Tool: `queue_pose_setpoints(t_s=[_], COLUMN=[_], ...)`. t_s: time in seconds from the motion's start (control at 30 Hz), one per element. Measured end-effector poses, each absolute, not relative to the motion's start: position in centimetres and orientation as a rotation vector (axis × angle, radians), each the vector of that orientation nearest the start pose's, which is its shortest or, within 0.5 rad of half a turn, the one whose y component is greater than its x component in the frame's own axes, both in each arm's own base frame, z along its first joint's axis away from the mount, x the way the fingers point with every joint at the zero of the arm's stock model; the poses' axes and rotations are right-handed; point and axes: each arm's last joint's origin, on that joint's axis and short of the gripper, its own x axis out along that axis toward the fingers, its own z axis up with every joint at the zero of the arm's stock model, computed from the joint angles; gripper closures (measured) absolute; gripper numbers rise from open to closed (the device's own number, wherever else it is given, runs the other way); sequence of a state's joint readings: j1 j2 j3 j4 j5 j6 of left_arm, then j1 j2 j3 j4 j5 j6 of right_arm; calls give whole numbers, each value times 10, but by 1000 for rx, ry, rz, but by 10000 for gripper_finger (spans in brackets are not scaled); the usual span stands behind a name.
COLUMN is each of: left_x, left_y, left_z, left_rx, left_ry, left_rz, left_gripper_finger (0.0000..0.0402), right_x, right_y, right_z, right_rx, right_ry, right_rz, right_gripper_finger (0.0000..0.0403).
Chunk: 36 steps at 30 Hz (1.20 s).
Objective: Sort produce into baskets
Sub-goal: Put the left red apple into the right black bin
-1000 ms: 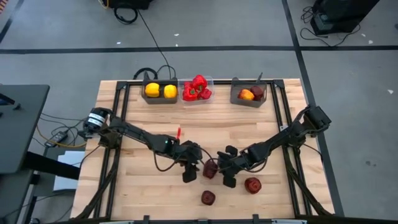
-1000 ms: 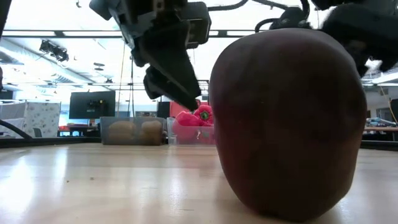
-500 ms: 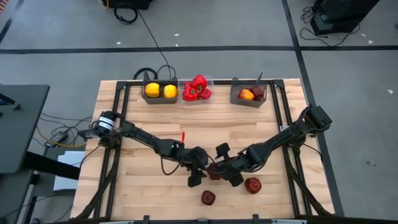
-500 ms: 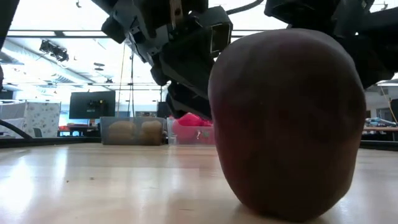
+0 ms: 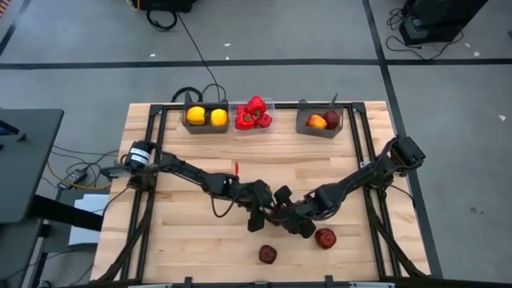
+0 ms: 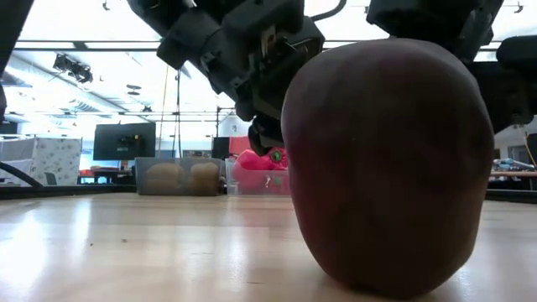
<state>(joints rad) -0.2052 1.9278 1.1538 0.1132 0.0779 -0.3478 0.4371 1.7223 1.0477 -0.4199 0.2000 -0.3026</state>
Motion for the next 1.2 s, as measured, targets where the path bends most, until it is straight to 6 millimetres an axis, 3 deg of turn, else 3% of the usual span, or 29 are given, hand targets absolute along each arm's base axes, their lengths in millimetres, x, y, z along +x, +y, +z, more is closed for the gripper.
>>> queue_pose_setpoints(t_s=[0.3, 0.57, 0.77, 1.0, 1.1, 1.2], left_x=[400, 390, 379, 363, 357, 352], left_y=[-72, -57, -26, 9, 20, 28], left_z=[164, 168, 189, 230, 246, 257], left_rx=[-315, -472, -483, -456, -476, -437], left_ry=[690, 800, 823, 706, 626, 584], left_rz=[-125, -17, 67, 193, 303, 323], left_gripper_finger=[234, 234, 234, 234, 233, 225], right_x=[316, 316, 312, 301, 292, 269], right_y=[122, 116, 107, 51, 16, -26], right_z=[144, 164, 174, 204, 226, 244], right_rx=[-598, -390, -326, -209, -135, -77], right_ry=[1105, 1062, 1075, 1122, 1078, 1096], right_rz=[314, 242, 186, -98, -265, -510], right_gripper_finger=[7, 86, 87, 87, 85, 76])
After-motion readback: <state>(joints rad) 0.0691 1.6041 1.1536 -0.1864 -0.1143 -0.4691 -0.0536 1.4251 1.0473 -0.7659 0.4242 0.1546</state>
